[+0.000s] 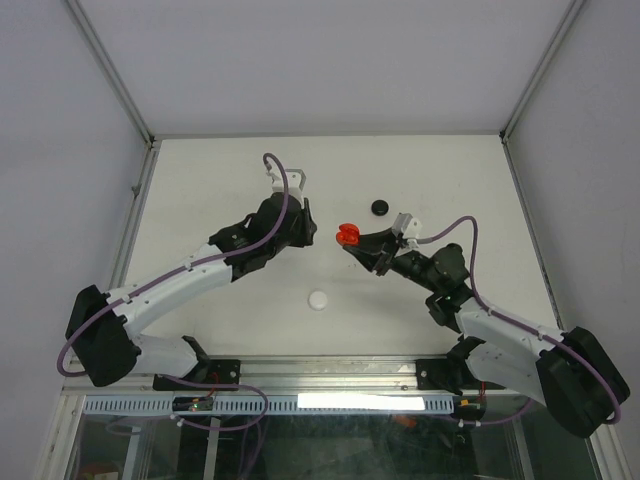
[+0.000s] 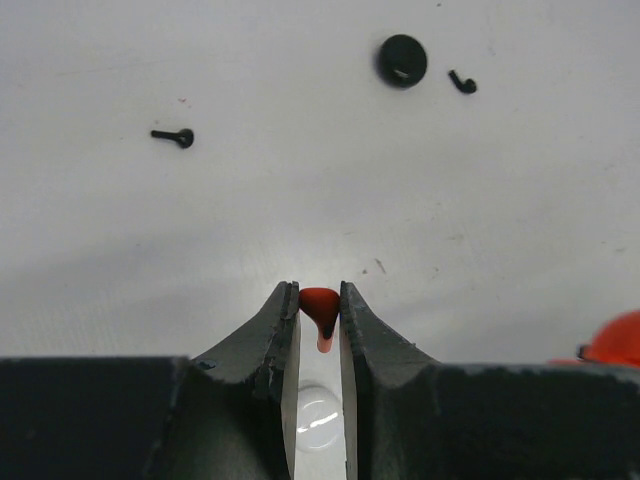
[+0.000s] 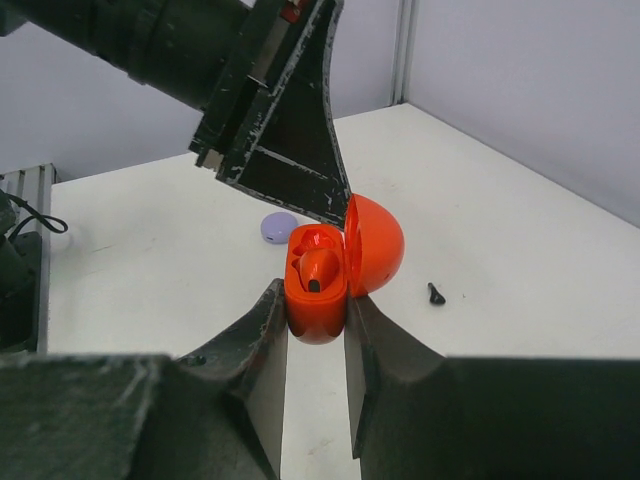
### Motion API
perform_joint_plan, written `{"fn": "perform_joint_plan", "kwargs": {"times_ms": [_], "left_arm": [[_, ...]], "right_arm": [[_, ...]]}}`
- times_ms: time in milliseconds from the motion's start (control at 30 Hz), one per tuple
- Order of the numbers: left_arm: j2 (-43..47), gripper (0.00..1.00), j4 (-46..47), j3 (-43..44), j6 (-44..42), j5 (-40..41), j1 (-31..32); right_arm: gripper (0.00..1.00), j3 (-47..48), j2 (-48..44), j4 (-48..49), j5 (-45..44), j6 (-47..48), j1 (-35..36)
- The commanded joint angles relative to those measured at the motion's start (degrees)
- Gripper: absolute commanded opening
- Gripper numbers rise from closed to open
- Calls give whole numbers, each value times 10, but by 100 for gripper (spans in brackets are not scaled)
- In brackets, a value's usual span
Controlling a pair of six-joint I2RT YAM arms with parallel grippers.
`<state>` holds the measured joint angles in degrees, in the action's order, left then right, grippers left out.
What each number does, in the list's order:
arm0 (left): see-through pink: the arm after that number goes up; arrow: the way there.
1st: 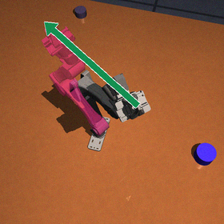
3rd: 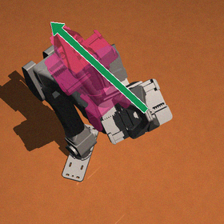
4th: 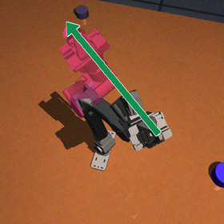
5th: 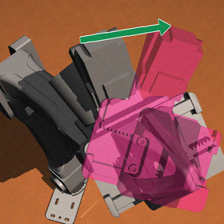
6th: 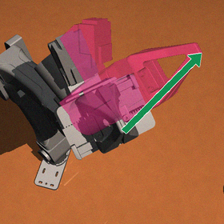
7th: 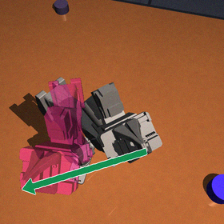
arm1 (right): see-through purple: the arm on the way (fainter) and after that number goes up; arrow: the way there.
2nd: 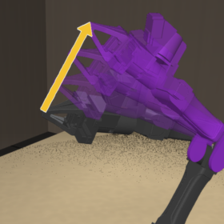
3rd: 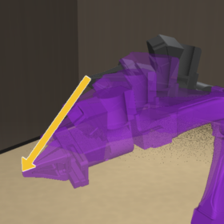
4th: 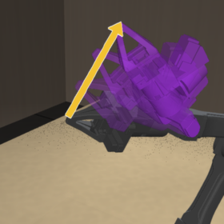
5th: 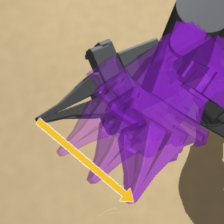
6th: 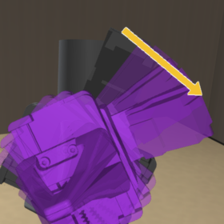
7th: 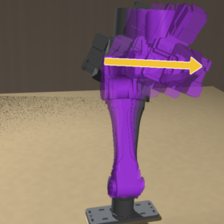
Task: Insert the wireless bluetooth earbuds into the charging case
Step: Pick up the earbud from the center of the board, then place the earbud in the charging case.
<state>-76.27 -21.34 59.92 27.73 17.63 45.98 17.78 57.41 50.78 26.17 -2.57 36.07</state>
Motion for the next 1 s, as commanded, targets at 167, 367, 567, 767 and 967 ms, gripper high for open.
{"fn": "perform_joint_plan", "kwargs": {"times_ms": [167,367,567,767,967], "left_arm": [[95,4,135,-49,42,105,83],[129,4,174,-77,43,126,109],[135,4,234,-97,30,133,143],[131,4,303,-112,1,137,161],[116,4,338,-116,-19,130,165]], "right_arm": [[0,-4,38,107,-25,34,7],[0,-7,53,120,-24,33,10],[0,-8,58,126,-23,30,11],[0,-10,59,131,-19,26,12],[0,-13,54,134,-17,23,12]]}}
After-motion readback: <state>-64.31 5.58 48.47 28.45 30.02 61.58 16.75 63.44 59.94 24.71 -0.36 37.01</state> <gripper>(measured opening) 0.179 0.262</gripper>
